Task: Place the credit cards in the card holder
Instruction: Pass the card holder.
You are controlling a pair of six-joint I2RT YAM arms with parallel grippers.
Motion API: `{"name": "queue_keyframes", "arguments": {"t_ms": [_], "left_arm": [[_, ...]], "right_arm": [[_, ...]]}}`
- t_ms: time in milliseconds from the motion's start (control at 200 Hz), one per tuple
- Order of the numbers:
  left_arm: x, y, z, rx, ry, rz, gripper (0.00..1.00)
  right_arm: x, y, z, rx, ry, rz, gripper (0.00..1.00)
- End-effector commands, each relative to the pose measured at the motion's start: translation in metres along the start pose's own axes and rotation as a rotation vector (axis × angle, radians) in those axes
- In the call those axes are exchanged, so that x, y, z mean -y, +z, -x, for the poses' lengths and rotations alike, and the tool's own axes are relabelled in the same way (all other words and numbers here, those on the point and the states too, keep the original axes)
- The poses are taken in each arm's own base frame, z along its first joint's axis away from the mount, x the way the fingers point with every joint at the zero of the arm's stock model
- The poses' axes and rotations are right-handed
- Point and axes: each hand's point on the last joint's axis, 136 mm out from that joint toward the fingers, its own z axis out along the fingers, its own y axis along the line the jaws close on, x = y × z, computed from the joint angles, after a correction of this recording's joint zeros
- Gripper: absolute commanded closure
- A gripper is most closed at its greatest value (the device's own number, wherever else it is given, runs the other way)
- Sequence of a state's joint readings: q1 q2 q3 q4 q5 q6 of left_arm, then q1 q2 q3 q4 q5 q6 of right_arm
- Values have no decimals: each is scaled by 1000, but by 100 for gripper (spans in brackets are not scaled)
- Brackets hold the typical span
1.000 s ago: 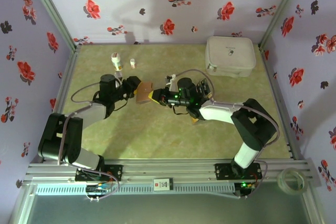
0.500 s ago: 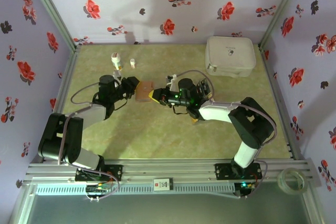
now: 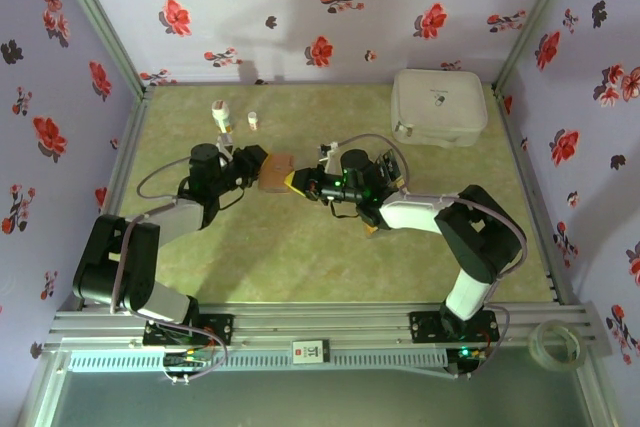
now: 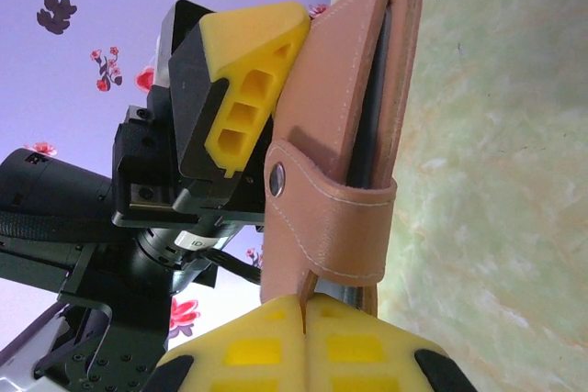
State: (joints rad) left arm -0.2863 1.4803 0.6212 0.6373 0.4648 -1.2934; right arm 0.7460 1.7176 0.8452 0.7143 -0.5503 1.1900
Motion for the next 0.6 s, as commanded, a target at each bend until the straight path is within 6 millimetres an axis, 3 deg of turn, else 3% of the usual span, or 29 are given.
{"name": "queue_keyframes", "arguments": {"t_ms": [0, 195, 360, 595], "left_arm": [[9, 3, -11, -40, 24, -47, 84], [11, 3, -11, -38, 48, -54, 97], [13, 2, -11, -35, 113, -57, 100], [16, 4, -15, -47, 223, -45, 100]], "right_arm": [[8, 2, 0, 4, 13, -1, 100], [10, -2, 1, 5, 4, -18, 100], [12, -22, 9, 24, -55, -110, 65], [24, -62, 20, 30, -254, -453, 44]]}}
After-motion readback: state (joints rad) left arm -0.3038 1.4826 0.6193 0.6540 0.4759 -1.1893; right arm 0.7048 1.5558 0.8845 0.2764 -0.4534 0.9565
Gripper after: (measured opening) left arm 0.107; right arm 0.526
